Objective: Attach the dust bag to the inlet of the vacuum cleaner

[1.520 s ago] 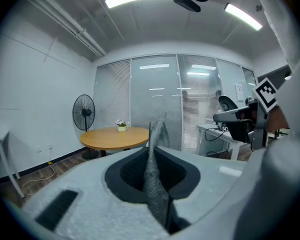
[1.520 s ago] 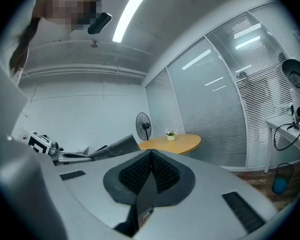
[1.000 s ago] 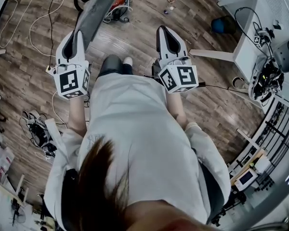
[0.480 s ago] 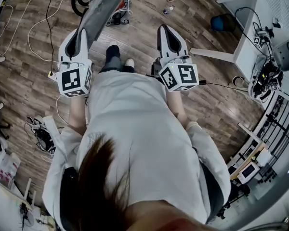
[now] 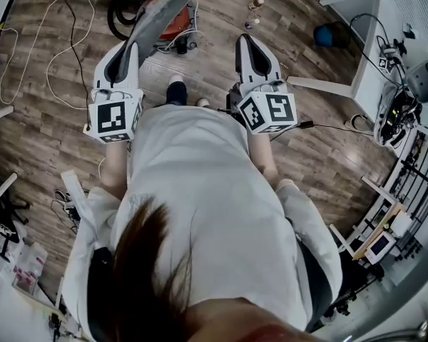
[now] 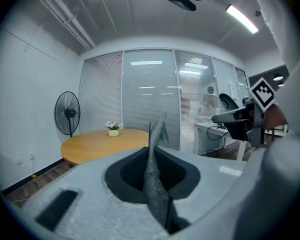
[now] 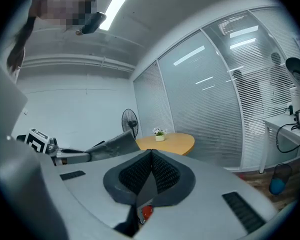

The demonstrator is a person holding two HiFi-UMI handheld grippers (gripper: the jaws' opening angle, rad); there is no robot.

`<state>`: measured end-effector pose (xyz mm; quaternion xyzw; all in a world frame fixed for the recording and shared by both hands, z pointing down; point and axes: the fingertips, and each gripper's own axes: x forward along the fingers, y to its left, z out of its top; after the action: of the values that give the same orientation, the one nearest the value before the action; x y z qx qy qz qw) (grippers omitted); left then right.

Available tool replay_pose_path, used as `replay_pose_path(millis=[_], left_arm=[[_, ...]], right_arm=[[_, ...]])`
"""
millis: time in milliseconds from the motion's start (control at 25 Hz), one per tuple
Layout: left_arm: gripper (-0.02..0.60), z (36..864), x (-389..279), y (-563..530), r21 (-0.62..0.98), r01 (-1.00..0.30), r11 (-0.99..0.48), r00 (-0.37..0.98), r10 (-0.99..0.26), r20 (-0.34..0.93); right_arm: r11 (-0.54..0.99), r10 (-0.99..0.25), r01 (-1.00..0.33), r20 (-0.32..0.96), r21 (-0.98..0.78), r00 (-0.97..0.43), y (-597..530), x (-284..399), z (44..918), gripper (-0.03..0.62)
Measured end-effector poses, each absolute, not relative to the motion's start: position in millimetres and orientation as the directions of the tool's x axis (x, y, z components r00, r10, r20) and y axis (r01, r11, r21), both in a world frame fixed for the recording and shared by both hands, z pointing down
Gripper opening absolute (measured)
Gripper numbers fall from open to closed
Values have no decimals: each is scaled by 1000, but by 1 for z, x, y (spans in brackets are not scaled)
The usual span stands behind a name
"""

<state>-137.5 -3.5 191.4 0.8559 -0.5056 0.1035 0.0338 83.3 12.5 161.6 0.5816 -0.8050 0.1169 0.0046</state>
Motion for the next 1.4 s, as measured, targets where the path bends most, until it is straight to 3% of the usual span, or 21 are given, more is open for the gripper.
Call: replay_pose_path(millis=[760, 1400], left_arm=[[40, 205, -149, -33, -47, -842, -538, 511, -822, 251], [40, 195, -105, -57, -79, -817, -572, 540, -806, 243]], right_arm=[[273, -944, -950, 148, -154, -296, -24, 71, 156, 3], [312, -939, -937, 101, -154, -329, -62, 99, 140, 3]])
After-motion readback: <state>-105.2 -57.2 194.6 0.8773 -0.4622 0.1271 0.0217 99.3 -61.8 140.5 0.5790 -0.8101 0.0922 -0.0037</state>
